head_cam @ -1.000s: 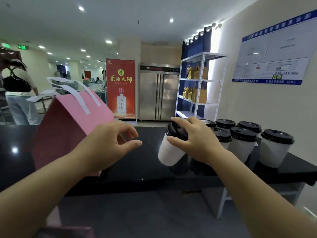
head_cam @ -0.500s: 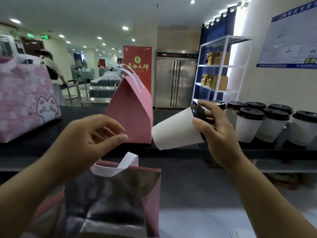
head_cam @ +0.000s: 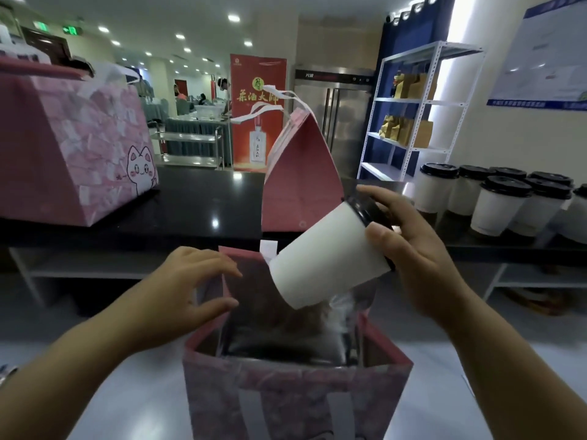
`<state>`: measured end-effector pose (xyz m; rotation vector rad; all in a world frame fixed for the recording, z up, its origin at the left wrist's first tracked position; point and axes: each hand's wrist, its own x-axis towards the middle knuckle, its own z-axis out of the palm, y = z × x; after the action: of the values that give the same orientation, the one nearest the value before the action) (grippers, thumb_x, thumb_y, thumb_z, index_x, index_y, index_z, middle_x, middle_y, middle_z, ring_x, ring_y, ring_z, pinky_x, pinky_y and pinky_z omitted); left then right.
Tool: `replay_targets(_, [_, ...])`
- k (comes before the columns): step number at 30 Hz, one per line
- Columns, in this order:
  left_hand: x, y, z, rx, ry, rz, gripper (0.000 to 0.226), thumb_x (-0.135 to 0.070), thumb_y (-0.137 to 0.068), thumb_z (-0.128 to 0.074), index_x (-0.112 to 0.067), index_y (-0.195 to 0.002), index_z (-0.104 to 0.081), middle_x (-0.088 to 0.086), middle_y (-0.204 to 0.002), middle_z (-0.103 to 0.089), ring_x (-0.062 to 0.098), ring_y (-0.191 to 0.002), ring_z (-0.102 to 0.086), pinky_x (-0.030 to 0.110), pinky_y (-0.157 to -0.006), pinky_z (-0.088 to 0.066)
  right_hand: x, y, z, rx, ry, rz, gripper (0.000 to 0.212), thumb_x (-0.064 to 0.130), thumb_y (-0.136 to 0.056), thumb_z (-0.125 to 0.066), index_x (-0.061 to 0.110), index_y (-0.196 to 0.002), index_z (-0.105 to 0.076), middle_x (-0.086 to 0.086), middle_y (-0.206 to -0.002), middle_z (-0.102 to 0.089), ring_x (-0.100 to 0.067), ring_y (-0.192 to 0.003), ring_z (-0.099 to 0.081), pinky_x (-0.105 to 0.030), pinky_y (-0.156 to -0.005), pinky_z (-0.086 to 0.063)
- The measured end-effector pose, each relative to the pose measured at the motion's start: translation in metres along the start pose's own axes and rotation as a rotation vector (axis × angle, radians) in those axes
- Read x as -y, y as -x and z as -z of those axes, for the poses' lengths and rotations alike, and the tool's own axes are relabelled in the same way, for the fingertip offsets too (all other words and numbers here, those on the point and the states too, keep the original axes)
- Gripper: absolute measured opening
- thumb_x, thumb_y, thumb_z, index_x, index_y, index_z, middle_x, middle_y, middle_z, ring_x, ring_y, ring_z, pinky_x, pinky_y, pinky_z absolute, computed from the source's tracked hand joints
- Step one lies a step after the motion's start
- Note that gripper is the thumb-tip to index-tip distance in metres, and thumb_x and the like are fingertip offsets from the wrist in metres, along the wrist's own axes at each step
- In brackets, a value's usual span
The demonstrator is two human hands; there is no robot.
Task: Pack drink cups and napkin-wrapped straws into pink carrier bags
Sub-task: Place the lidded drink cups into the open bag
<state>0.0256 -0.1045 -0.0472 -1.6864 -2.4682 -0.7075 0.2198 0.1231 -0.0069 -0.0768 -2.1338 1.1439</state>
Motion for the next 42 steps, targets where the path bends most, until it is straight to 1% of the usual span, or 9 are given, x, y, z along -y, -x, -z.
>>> replay_targets(5, [0.009, 0.004, -0.006, 0.196, 0.056, 0.067, 0.07, -0.094, -0.052, -0.028, -0.07, -0.117, -0.025, -0.038, -0.133, -0.019, -0.007, -0.13, -0.015, 0.03, -0.111, -0.024, 0.009, 0.012, -0.016, 0.24, 0.336, -0.072, 0.063, 0.071, -0.071, -0.047, 0.054, -0.13, -0.035, 0.016, -0.125, -0.047, -0.006, -0.114, -0.047, -0.032, -0.091, -0.045])
replay_targets(9, [0.006, 0.007, -0.007, 0.294, 0.144, 0.055, 0.094, -0.083, -0.055, -0.05, -0.065, -0.134, -0.001, -0.05, -0.133, 0.009, -0.01, -0.134, -0.002, 0.026, -0.113, -0.016, 0.016, 0.012, -0.026, 0.419, 0.444, -0.13, 0.076, 0.067, -0.069, -0.058, 0.051, -0.137, -0.028, 0.021, -0.134, -0.042, 0.0, -0.121, -0.043, -0.033, -0.1, -0.046])
replay_targets(13, [0.004, 0.012, -0.009, 0.398, 0.203, 0.068, 0.118, -0.062, -0.057, -0.074, -0.066, -0.129, 0.019, -0.052, -0.129, 0.026, -0.014, -0.13, 0.006, 0.017, -0.107, -0.013, 0.021, 0.007, -0.04, 0.613, 0.63, -0.092, 0.083, 0.048, -0.076, -0.071, 0.04, -0.144, -0.024, 0.026, -0.134, -0.033, 0.005, -0.124, -0.031, -0.016, -0.102, -0.034])
replay_targets(16, [0.004, 0.014, -0.009, 0.464, 0.212, 0.081, 0.13, -0.054, -0.053, -0.081, -0.066, -0.125, 0.027, -0.053, -0.123, 0.034, -0.012, -0.128, 0.005, 0.016, -0.104, -0.02, 0.02, 0.006, -0.057, 0.729, 0.731, -0.024, 0.083, 0.049, -0.076, -0.07, 0.039, -0.143, -0.024, 0.021, -0.14, -0.03, 0.002, -0.126, -0.026, -0.019, -0.104, -0.034])
replay_targets(20, [0.006, 0.016, -0.01, 0.488, 0.261, 0.087, 0.138, -0.053, -0.047, -0.084, -0.067, -0.122, 0.03, -0.054, -0.123, 0.034, -0.013, -0.129, -0.002, 0.013, -0.1, -0.028, 0.013, 0.003, -0.079, 0.855, 0.8, 0.019, 0.082, 0.05, -0.076, -0.071, 0.038, -0.142, -0.025, 0.017, -0.141, -0.03, -0.003, -0.125, -0.027, -0.023, -0.103, -0.037])
replay_targets(25, [0.02, 0.009, -0.028, 0.311, 0.286, 0.014, 0.139, -0.077, -0.033, -0.075, -0.058, -0.137, 0.016, -0.036, -0.148, 0.017, -0.006, -0.141, 0.003, 0.042, -0.115, -0.024, -0.006, 0.0, -0.105, 0.964, 0.864, 0.077, 0.077, 0.051, -0.076, -0.071, 0.029, -0.139, -0.033, 0.009, -0.13, -0.043, -0.011, -0.117, -0.039, -0.031, -0.096, -0.045])
replay_targets(31, [0.011, 0.012, -0.019, 0.463, 0.295, 0.055, 0.143, -0.056, -0.043, -0.084, -0.059, -0.127, 0.032, -0.052, -0.125, 0.035, -0.03, -0.118, 0.014, 0.006, -0.1, -0.019, -0.021, -0.002, -0.121, 1.023, 0.83, 0.072, 0.08, 0.047, -0.075, -0.074, 0.024, -0.141, -0.034, 0.001, -0.133, -0.046, -0.016, -0.119, -0.041, -0.033, -0.097, -0.043])
replay_targets(34, [0.009, 0.012, -0.017, 0.467, 0.296, 0.048, 0.143, -0.057, -0.043, -0.082, -0.058, -0.127, 0.033, -0.052, -0.125, 0.037, -0.021, -0.126, 0.011, 0.009, -0.102, -0.022, -0.026, 0.001, -0.131, 1.049, 0.852, 0.097, 0.08, 0.047, -0.074, -0.075, 0.022, -0.139, -0.037, -0.001, -0.134, -0.046, -0.02, -0.12, -0.042, -0.038, -0.097, -0.045])
replay_targets(42, [0.013, 0.012, -0.02, 0.454, 0.288, 0.033, 0.138, -0.063, -0.044, -0.077, -0.055, -0.13, 0.031, -0.05, -0.127, 0.036, -0.031, -0.113, 0.019, 0.01, -0.105, -0.013, -0.039, 0.006, -0.142, 1.159, 0.949, 0.119, 0.082, 0.043, -0.073, -0.076, 0.02, -0.141, -0.036, -0.006, -0.138, -0.042, -0.028, -0.12, -0.044, -0.045, -0.097, -0.045])
